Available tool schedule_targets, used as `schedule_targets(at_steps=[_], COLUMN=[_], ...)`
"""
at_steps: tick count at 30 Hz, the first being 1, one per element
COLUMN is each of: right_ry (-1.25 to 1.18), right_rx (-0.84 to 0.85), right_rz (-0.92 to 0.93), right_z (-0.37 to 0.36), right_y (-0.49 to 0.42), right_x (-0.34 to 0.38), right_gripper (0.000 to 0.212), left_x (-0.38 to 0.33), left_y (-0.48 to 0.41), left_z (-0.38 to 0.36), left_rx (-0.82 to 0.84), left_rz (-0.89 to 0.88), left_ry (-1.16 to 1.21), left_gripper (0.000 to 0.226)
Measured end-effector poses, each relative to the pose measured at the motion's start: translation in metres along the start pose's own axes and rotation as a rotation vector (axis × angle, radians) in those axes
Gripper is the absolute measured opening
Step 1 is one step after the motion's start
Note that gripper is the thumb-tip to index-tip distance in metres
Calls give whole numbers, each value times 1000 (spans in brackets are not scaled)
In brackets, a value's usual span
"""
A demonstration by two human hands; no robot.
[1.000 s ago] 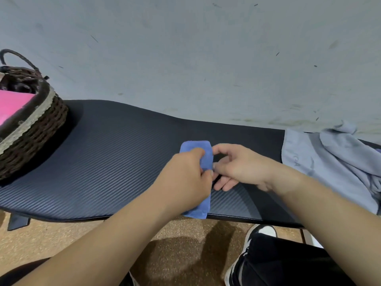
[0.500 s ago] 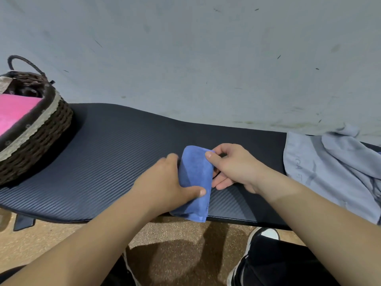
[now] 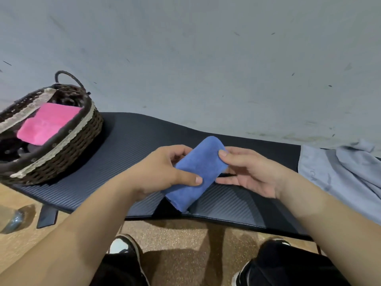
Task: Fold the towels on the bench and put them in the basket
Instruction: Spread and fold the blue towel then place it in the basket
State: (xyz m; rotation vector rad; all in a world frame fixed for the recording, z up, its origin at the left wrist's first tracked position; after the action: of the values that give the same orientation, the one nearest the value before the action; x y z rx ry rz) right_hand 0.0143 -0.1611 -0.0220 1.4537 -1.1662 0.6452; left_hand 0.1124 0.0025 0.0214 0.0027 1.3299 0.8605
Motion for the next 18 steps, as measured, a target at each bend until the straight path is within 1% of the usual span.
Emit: schedule_targets(at_steps=[3,5,8,10,11,12,13,16,18], right_ry=[-34,-1,78,48,-4,-64,-121,-297,-381], right_rx=[125,134,38,-59,-100,-124,-141,-161,-159], right_rz=[-26,-52,-63,-37,-27,-19,-11,6,8], right_z=[-26,-43,-69,-90,-102,-116,-131,-175,-204], right_y=[3,2,-9,-17,-21,-24,-27,-40,-54], right_x=[3,3,4,10,14,18,23,38,46], right_gripper=[48,48,45,29,22,21,22,24,25], left_x=[0,6,15,21,25,28,34,49,52], left_y=[21,31,41,51,56,62,67,81,91], left_z=[20,38,72,97,111,125,140,180,202], left_rx=[15,-31,-187,-306,-343,-359,-361,-318,-280], left_rz=[-51,-55,-37,12,33,46,60,140,142], left_ry=[19,9,-129,-281,-310,-279,-173,304,527], left_gripper=[45,44,32,34,37,40,42,45,43])
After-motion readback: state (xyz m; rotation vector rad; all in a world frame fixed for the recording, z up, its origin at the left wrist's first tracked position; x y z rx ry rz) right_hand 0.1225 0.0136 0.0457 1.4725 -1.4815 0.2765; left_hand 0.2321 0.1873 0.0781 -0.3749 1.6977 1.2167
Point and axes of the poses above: each hand's wrist, its own y-axis away from the middle knuckle, its own z-axis out of the back of the hand, x = y × z, the point moved 8 cm from there along -y, towards the middle knuckle, and after that the axes turned 6 degrees about z, right-handed, at the moved point
